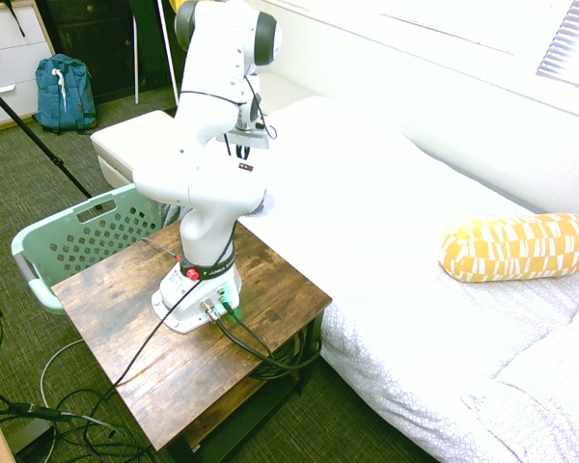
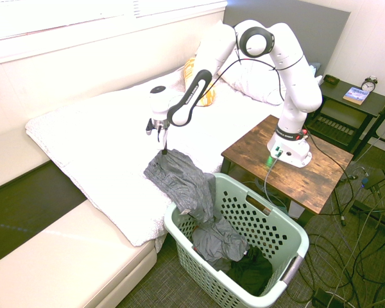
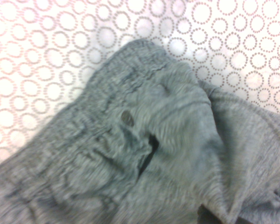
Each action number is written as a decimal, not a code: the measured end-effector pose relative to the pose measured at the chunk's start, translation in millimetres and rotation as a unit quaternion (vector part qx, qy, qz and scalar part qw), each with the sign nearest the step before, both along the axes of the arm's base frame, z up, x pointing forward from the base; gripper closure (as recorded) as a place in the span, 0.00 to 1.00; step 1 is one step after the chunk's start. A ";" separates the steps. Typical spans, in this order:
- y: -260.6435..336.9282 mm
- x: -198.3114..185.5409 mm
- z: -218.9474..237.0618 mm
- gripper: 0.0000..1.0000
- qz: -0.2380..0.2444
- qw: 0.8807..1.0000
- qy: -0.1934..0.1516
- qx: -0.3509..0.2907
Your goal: Put my clothes in the laundry bag
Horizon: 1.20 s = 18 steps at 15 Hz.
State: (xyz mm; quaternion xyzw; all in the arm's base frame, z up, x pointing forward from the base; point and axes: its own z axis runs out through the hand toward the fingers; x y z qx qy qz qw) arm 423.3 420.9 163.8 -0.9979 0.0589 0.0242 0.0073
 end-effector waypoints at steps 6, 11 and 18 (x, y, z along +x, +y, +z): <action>47.2 -247.5 54.1 1.00 0.067 0.996 -0.056 -0.026; 45.8 -379.0 63.4 1.00 0.107 0.991 -0.073 -0.034; 39.5 -446.9 36.0 1.00 0.127 0.987 -0.084 -0.058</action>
